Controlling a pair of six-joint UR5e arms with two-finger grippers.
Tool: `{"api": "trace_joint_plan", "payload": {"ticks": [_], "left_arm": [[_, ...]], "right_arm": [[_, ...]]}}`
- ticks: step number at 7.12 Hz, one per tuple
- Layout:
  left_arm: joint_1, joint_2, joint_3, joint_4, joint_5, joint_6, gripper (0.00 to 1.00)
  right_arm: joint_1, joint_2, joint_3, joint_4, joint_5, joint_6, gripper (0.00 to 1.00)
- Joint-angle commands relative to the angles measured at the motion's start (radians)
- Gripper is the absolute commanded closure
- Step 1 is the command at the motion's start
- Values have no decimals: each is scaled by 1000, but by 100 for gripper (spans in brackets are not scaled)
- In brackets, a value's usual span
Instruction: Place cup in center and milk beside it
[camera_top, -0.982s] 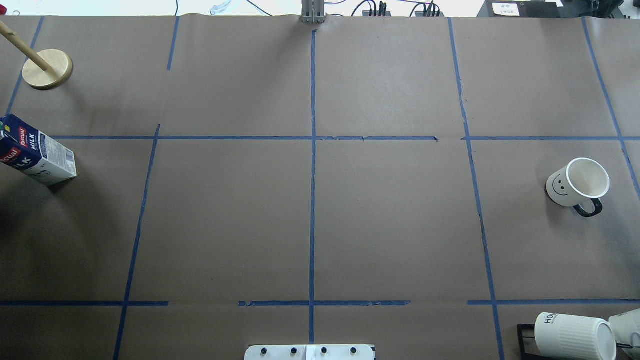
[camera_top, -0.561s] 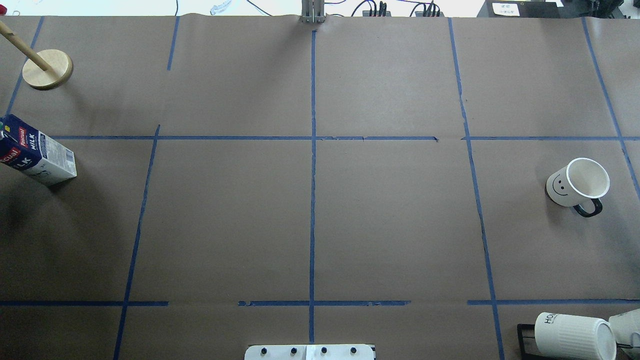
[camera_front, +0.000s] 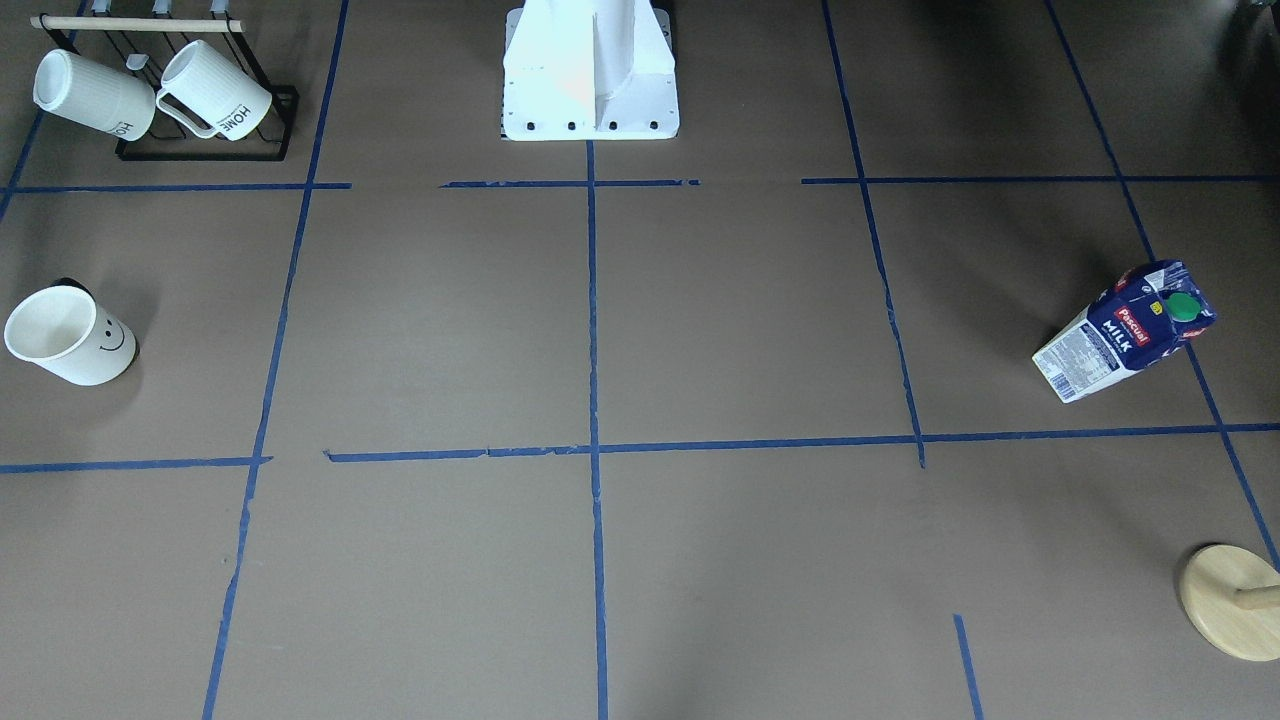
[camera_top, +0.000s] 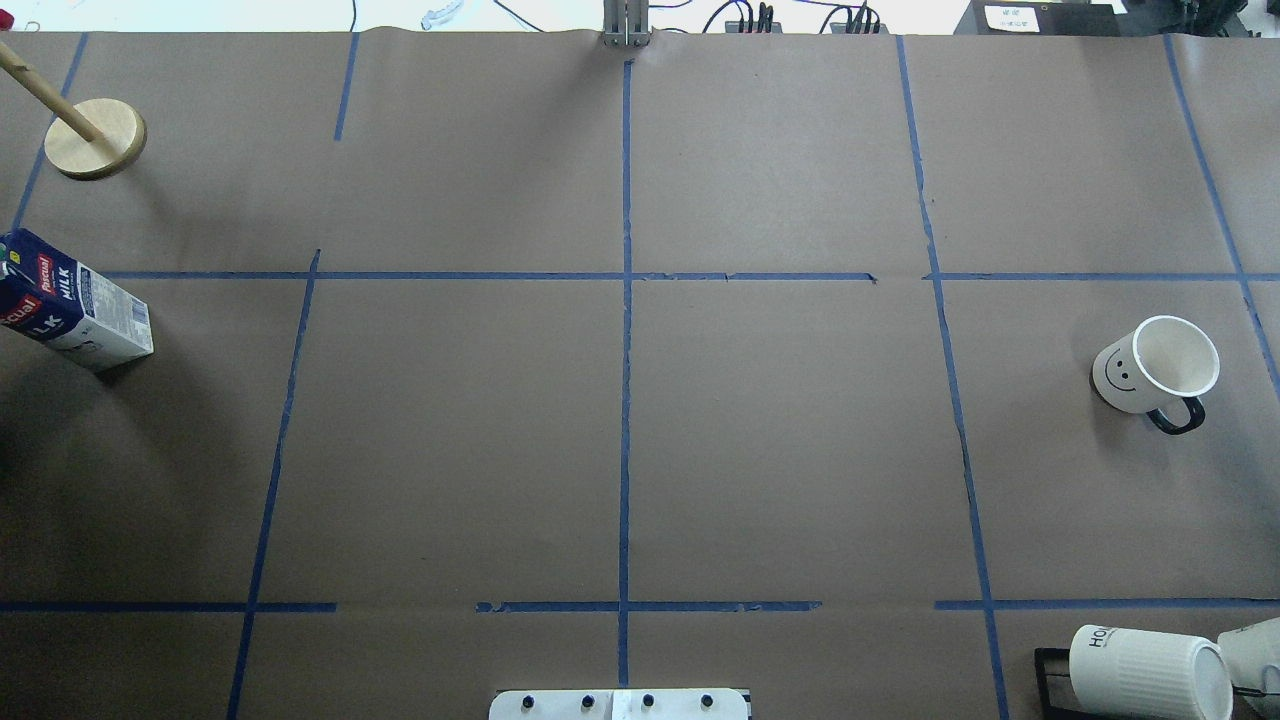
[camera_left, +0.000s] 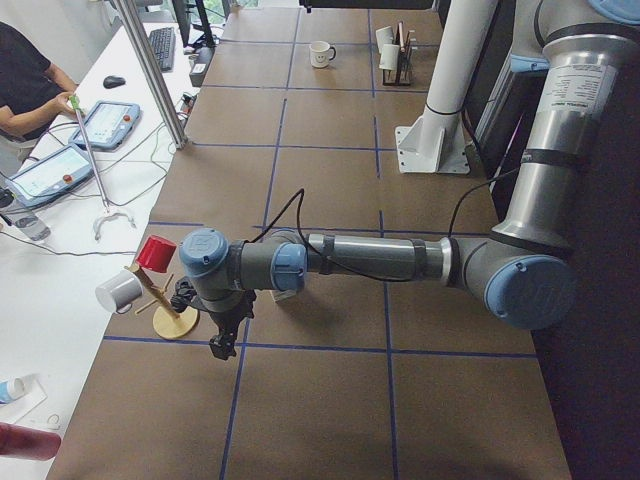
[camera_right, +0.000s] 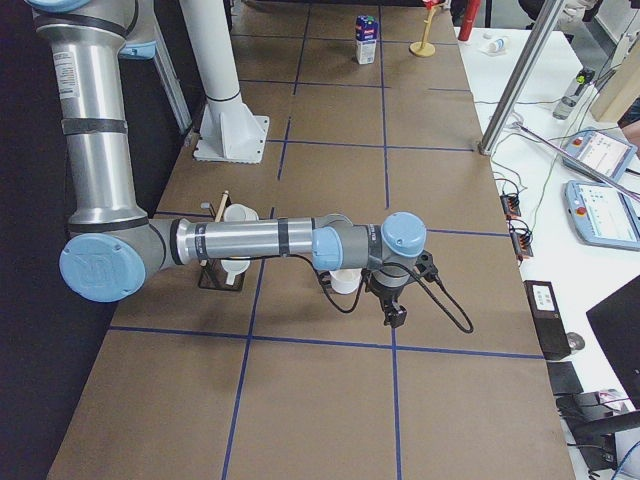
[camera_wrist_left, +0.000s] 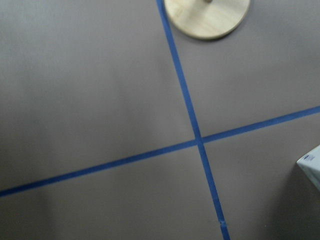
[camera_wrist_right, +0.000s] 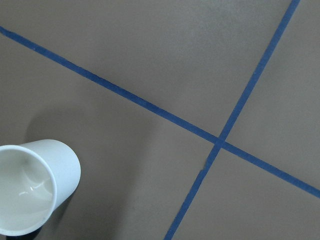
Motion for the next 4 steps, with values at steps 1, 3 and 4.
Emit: {"api": "trace_joint_plan", "payload": {"ticks": [1, 3, 4], "left_arm": [[0, 51, -43, -10, -6, -3, 0], [0, 79, -96, -13, -15, -4, 0], [1, 83, -94, -13, -65, -7, 0]], "right_arm": [[0, -15, -8, 82, 8, 14, 0], [-85, -20, 1, 95, 33, 348, 1], [-169, -21, 6, 205, 5, 567, 2]]}}
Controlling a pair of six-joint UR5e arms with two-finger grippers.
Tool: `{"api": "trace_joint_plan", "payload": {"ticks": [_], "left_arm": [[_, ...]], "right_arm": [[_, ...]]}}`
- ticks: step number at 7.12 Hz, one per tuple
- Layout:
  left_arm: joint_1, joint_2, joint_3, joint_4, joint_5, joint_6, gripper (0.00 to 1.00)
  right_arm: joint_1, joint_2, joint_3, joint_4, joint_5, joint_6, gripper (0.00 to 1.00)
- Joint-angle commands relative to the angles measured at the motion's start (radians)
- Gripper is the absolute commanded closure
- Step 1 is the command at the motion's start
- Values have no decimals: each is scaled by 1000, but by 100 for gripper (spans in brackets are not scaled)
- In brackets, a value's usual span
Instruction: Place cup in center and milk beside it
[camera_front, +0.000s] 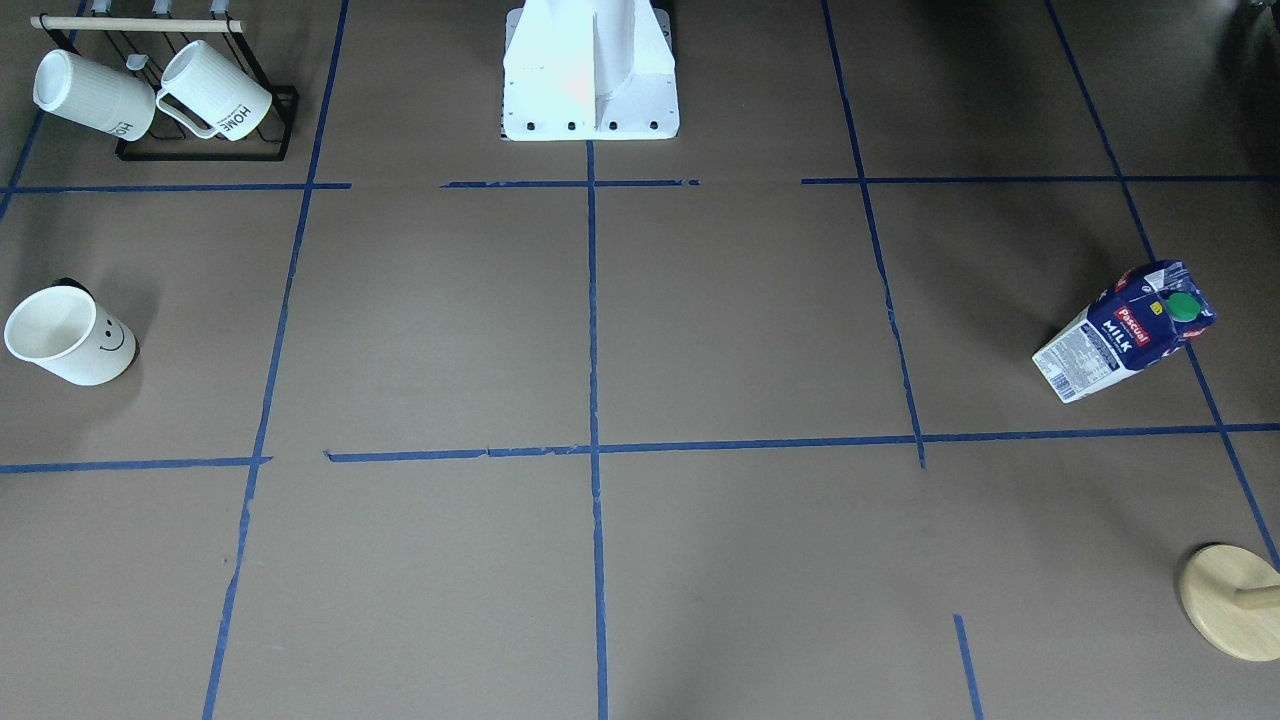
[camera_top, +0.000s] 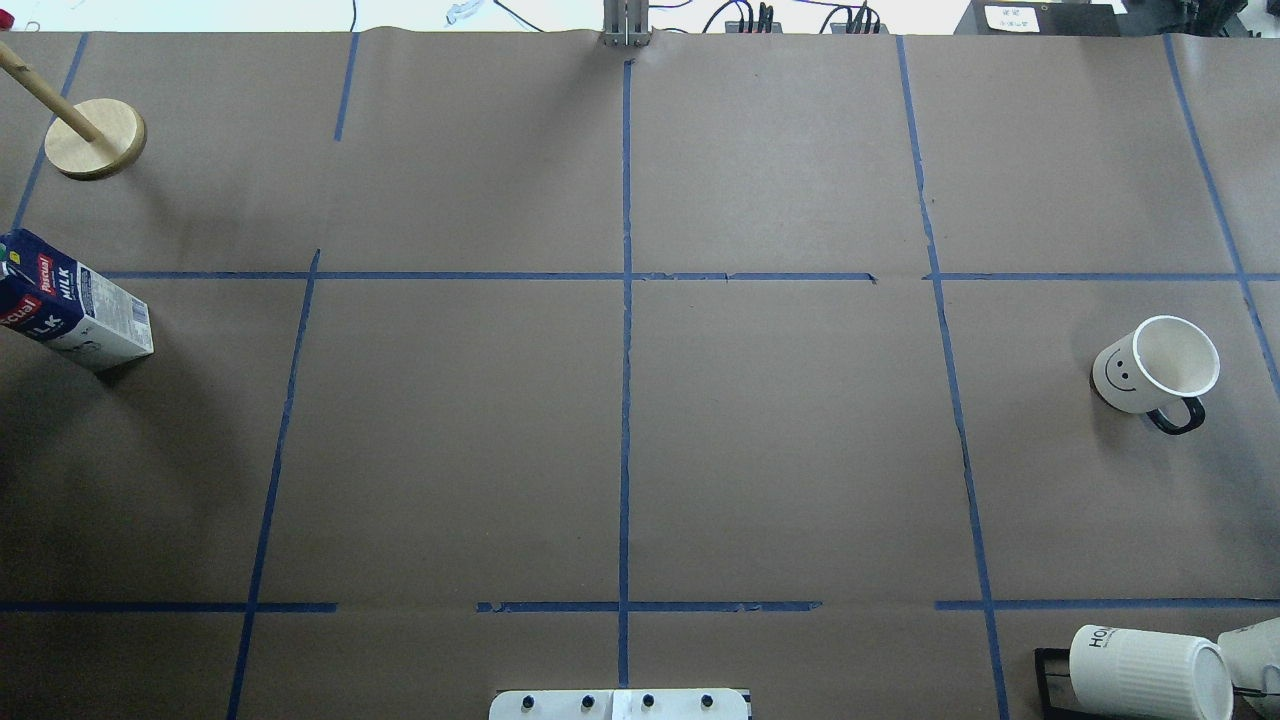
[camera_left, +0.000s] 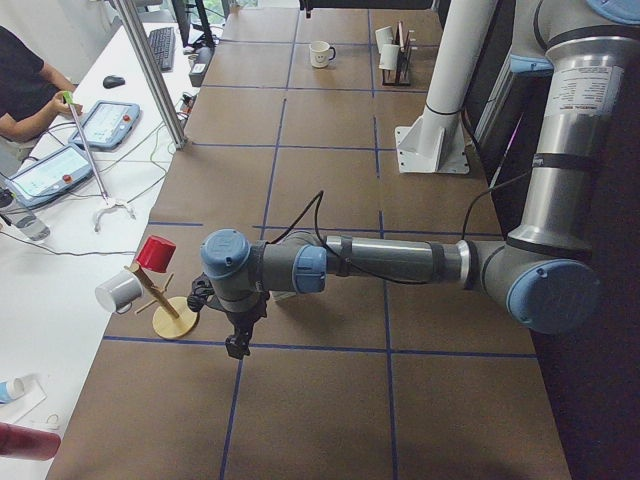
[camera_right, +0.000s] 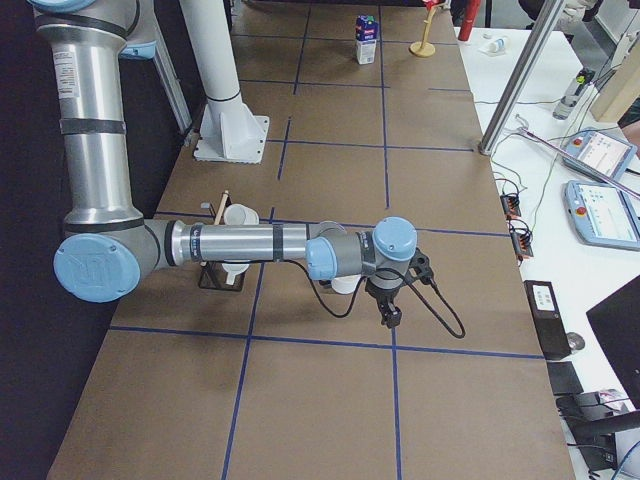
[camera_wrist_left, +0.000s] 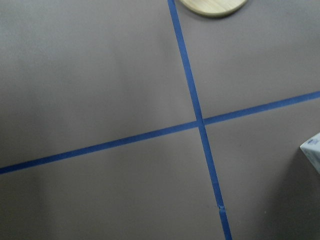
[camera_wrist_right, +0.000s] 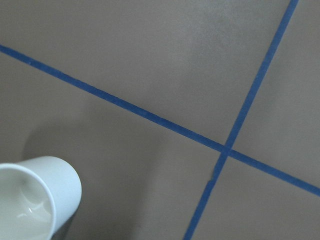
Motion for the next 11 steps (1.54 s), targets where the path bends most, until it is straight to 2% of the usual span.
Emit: {"api": "trace_joint_plan", "payload": {"ticks": [1, 2, 3, 5, 7, 8, 9, 10, 11], "left_arm": [[1, 10, -9, -1, -47, -3, 0], [-1, 10, -21, -1, -49, -4, 0], [1, 20, -45, -2, -49, -72, 0], [1, 38, -88, -1, -49, -118, 0], [1, 41, -90, -1, -49, -116, 0], [1, 43, -90, -1, -49, -116, 0], [1, 47, -90, -2, -49, -116, 0], [1, 47, -91, -2, -49, -116, 0], [1, 47, -90, -2, -49, -116, 0]], "right_arm": [[-141, -27, 11, 217, -39, 403, 3], [-185, -87, 23, 316, -40, 457, 5], [-190, -119, 63, 339, -29, 465, 5], [-215, -175, 105, 341, -27, 472, 5], [-267, -163, 91, 340, -44, 472, 14], [-277, -146, 79, 333, -49, 473, 26], [-279, -121, 36, 340, -53, 478, 51], [-279, -104, 13, 340, -59, 476, 94], [-278, -98, 11, 332, -58, 476, 100]]}}
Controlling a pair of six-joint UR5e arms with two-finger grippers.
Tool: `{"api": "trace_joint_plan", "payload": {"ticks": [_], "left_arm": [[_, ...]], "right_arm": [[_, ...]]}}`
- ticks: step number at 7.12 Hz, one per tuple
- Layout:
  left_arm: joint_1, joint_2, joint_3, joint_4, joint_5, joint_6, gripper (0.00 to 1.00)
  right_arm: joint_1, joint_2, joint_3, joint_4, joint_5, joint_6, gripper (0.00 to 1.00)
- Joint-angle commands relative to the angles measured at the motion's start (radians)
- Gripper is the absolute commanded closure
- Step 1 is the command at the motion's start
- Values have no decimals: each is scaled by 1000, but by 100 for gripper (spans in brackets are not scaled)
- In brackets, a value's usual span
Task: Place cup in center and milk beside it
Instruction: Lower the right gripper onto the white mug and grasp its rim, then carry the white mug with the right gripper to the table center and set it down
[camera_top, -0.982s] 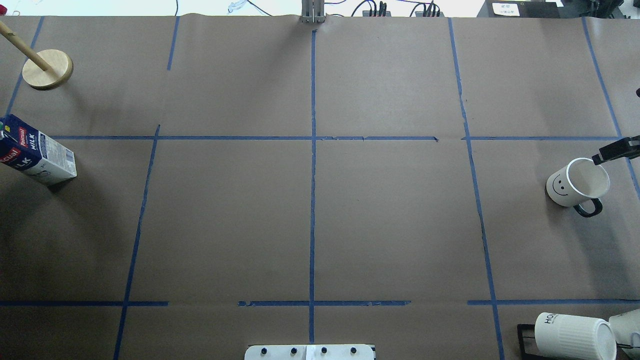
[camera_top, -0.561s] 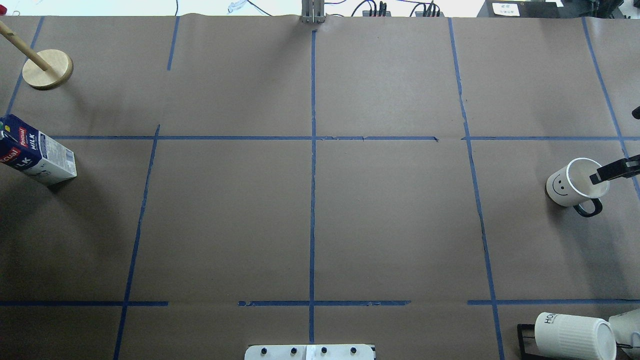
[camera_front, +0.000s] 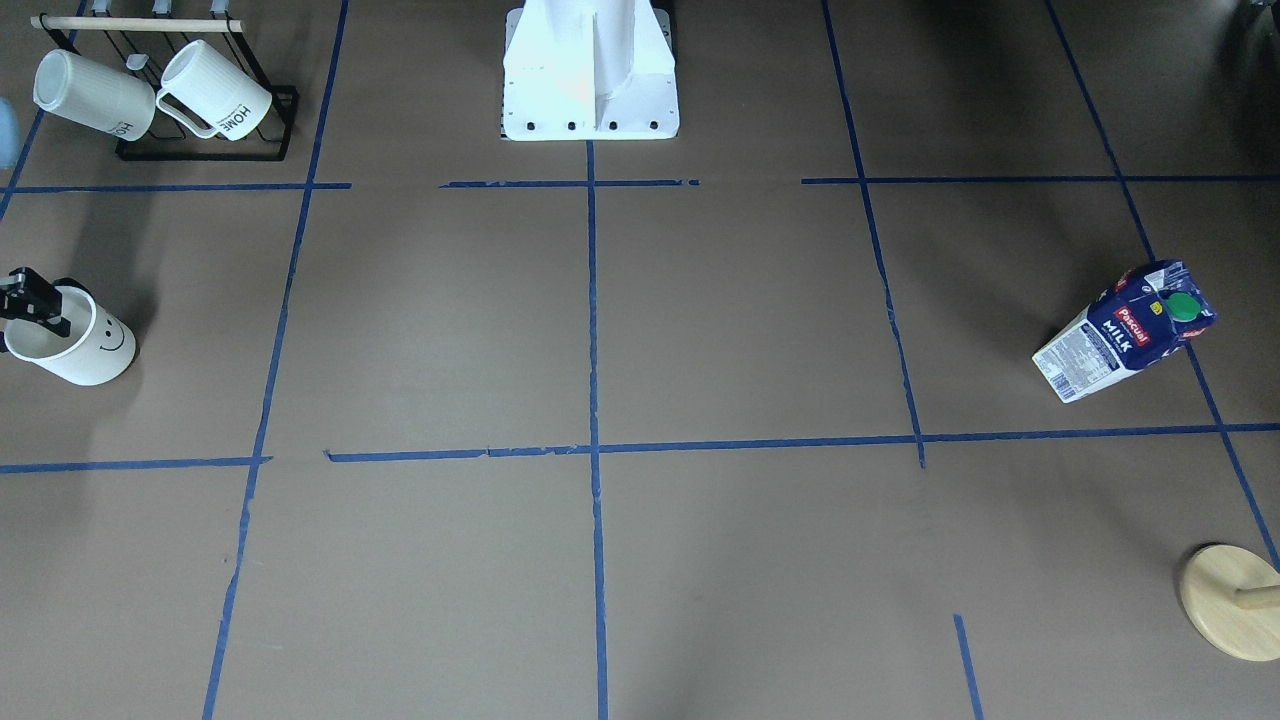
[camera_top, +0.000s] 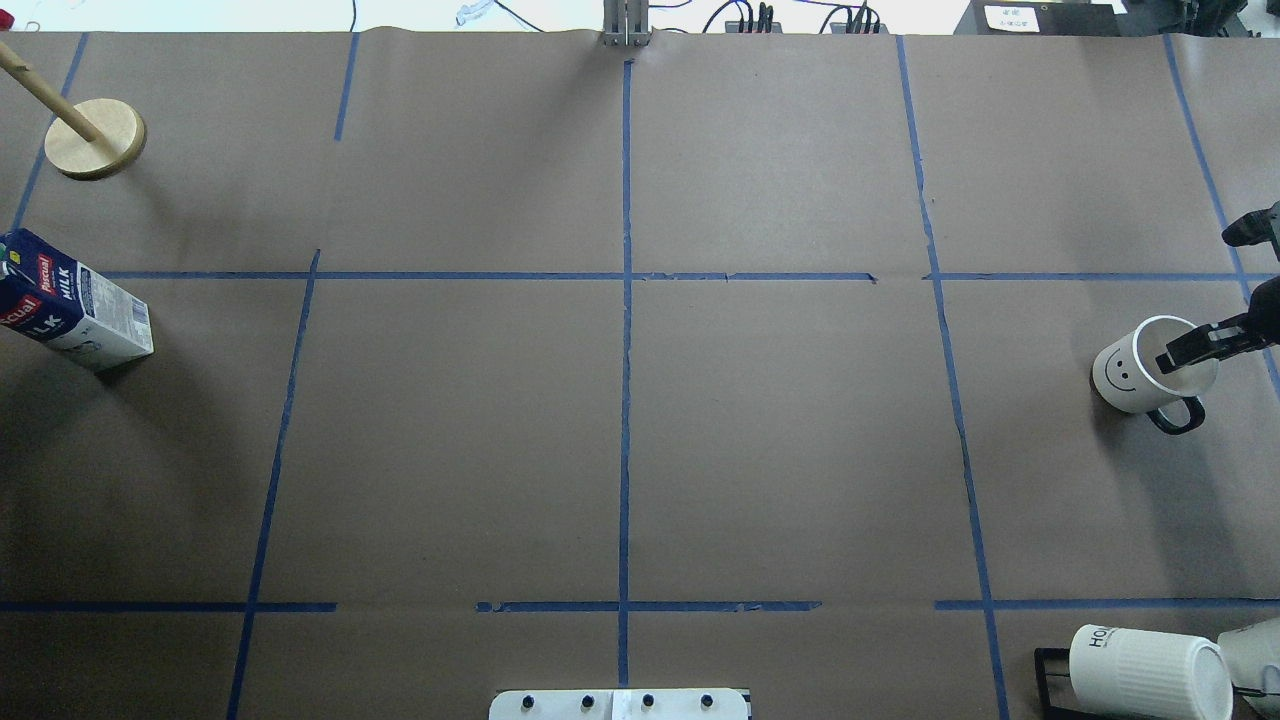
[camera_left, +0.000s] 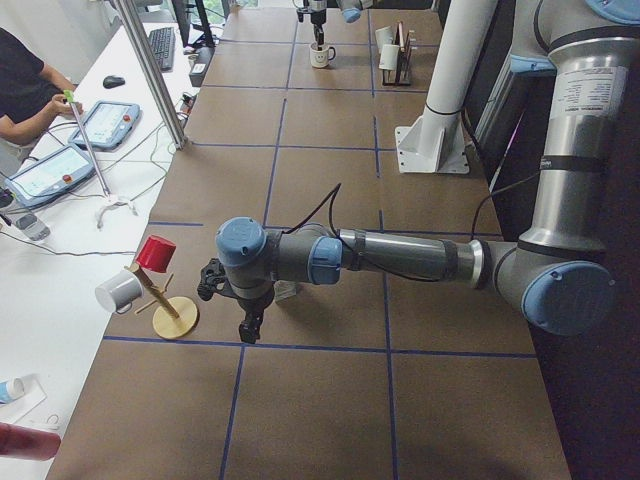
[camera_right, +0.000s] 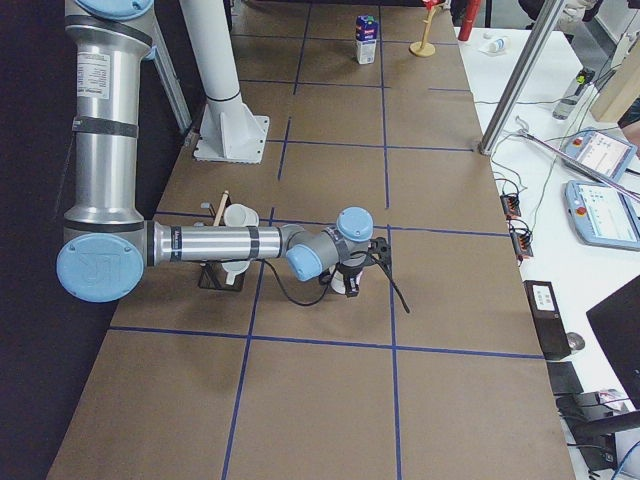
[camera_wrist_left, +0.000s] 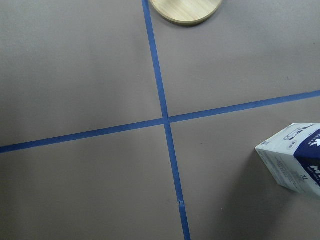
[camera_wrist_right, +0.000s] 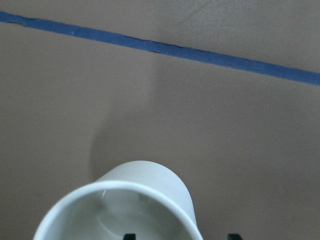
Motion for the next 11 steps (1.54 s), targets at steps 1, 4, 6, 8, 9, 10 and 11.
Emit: {"api": "trace_joint_plan", "payload": {"ticks": [1, 4, 6, 8, 9, 10, 11], "left_arm": [[0, 1, -1, 0, -2, 0, 0], [0, 5, -4, 0, -51, 2, 0], [0, 5, -10, 0, -51, 0, 0], [8, 4, -27, -2, -46, 0, 0], [14, 4, -27, -3, -48, 0, 0], [14, 5, -27, -2, -49, -2, 0], [14, 5, -27, -2, -49, 0, 0]], "right_arm": [[2, 14, 19, -6, 6, 2, 100], [-108, 191, 301, -291, 49, 217, 100], [-318, 517, 265, -453, -52, 555, 100], [-397, 748, 27, -432, -127, 823, 100], [-425, 839, -111, -381, -179, 878, 100], [-435, 855, -181, -300, -213, 932, 100], [-445, 879, -247, -262, -226, 977, 100]]}}
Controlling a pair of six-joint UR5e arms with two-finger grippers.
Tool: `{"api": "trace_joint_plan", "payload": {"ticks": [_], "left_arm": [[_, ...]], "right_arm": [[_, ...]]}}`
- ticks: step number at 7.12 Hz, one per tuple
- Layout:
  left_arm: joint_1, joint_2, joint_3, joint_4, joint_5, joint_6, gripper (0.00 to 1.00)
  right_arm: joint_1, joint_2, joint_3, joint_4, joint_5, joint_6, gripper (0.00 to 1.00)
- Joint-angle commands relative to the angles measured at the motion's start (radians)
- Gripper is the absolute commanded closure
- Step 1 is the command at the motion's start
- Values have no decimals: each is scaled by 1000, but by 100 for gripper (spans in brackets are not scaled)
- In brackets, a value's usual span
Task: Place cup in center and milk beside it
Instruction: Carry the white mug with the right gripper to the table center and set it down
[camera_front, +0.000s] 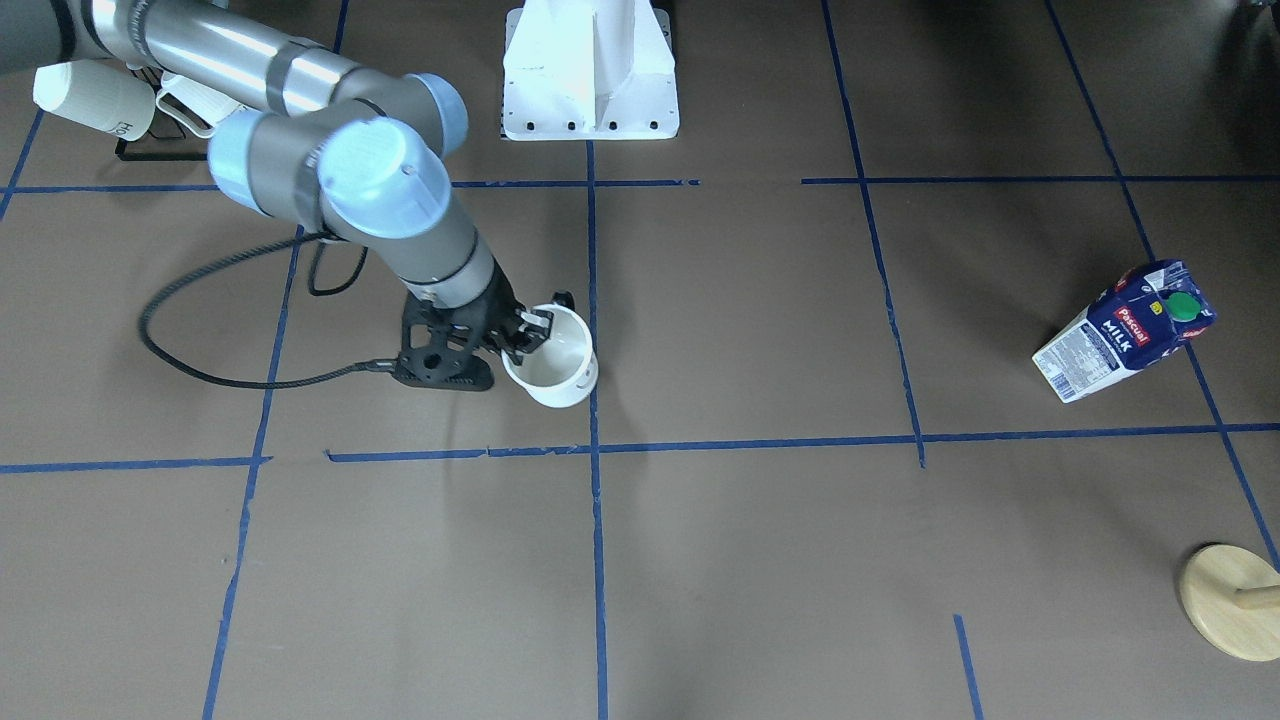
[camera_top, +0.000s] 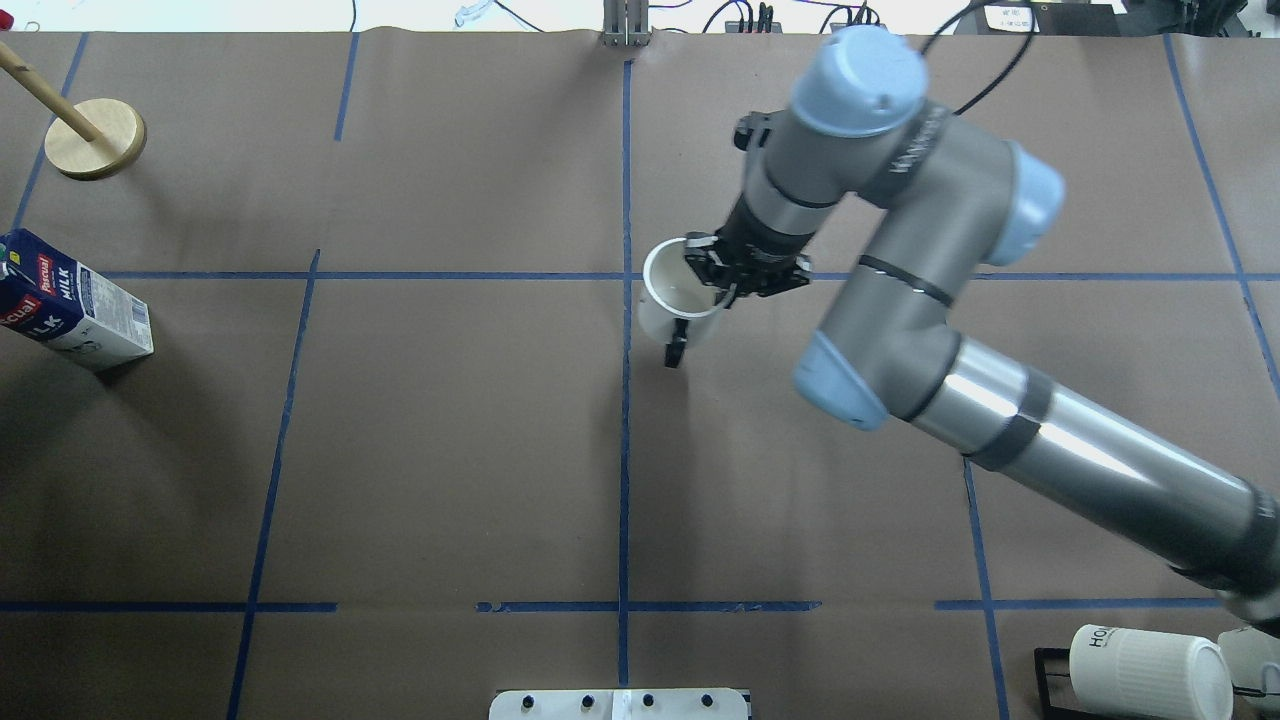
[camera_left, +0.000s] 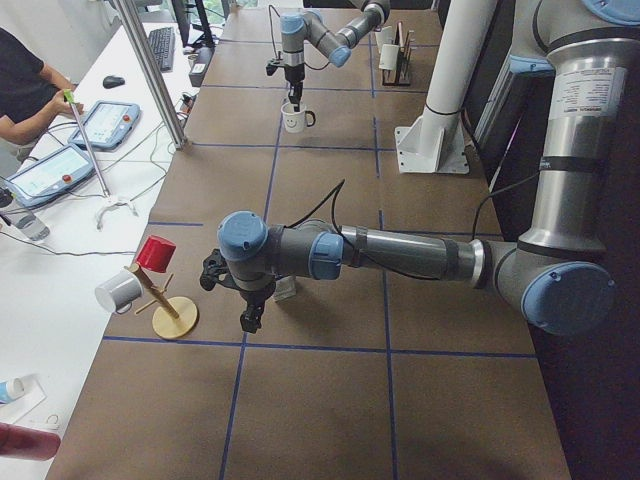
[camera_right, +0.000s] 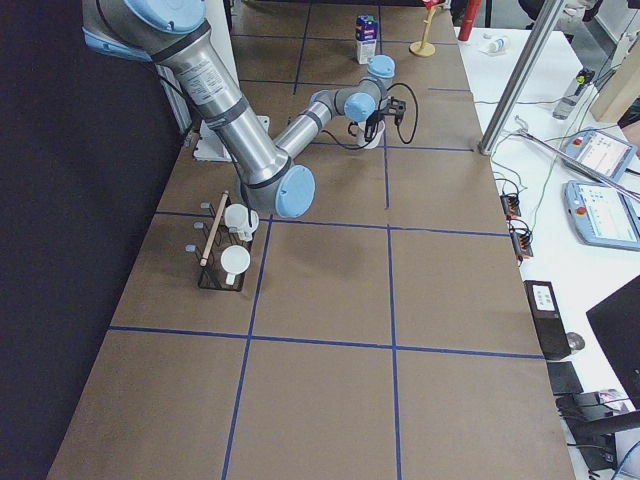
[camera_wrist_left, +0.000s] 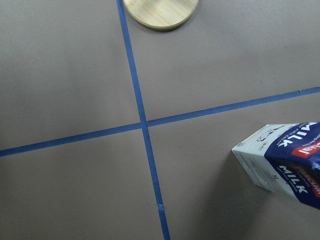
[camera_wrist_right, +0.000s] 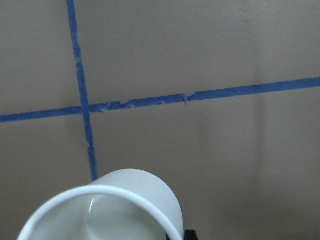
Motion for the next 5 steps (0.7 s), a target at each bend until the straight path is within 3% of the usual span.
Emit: {"api": "trace_joint_plan", "payload": {"ticks": [1, 2, 3, 4, 5], "left_arm": [[1, 1, -3, 0, -1, -1, 0], [4, -1, -9, 0, -4, -2, 0], [12, -10, -52, 2, -1, -115, 0], [56, -13, -107, 2, 10, -315, 0], [108, -31, -126, 2, 12, -470, 0]], "right_arm": [[-28, 42, -100, 60, -32, 73, 100], [-67, 43, -106, 58, -87, 87, 99], [-83, 45, -104, 60, -133, 103, 62], [-81, 46, -80, 58, -132, 99, 1], [-71, 30, -1, 54, -129, 90, 0]]}}
